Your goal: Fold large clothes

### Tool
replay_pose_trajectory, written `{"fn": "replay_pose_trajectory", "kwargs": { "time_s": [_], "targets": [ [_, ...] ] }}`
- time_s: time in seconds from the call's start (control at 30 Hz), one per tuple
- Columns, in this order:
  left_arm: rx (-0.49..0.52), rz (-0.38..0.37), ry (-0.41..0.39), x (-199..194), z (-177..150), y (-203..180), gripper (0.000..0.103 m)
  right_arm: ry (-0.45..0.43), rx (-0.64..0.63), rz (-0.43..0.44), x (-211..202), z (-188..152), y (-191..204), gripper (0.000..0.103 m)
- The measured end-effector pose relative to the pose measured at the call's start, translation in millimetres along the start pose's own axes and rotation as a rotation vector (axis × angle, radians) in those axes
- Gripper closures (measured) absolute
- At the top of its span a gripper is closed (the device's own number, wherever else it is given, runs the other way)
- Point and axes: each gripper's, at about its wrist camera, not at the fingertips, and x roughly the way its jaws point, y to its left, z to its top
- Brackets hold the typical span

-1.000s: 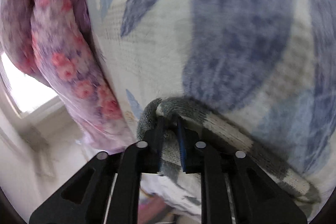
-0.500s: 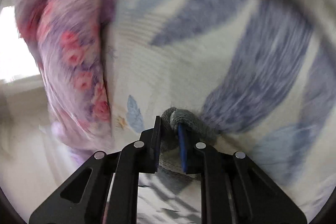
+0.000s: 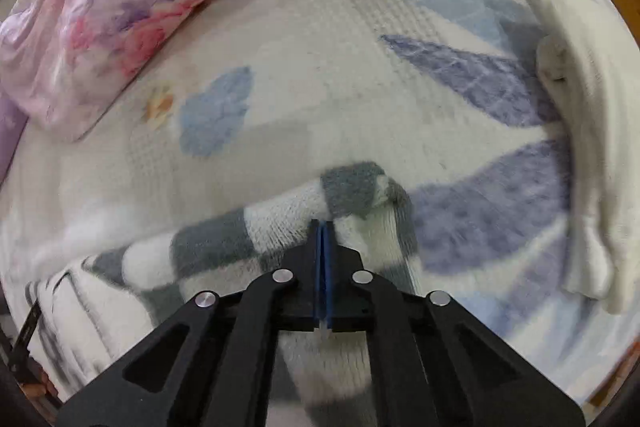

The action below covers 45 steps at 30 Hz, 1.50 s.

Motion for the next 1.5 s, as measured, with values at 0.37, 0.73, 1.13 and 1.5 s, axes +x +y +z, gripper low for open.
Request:
{"fn": "replay_pose_trajectory", "kwargs": {
  "time_s": [0.37,0.73,1.13,1.5],
  "targets": [
    [0.010,-0.143,0.010,-105,-26,3,0.025,-0.042,0.054,0.096,-116,-60,-3,0.012],
    [0.019,-0.171,0.030,-214,-52,-12,0.017,-0.213,-0.044,0.158,-241,-129,38,0.009],
    [0.110,-0.301,0.022,-296,-97,-78,0.014,-0.342,-0.127,0.352,-320,-167,7,0.009],
    [0.092,-0.320,-0.027,-321,-163,-169,0.011,-0.244,-0.249,0.355,-284,-151,-42,0.009]
  ]
}}
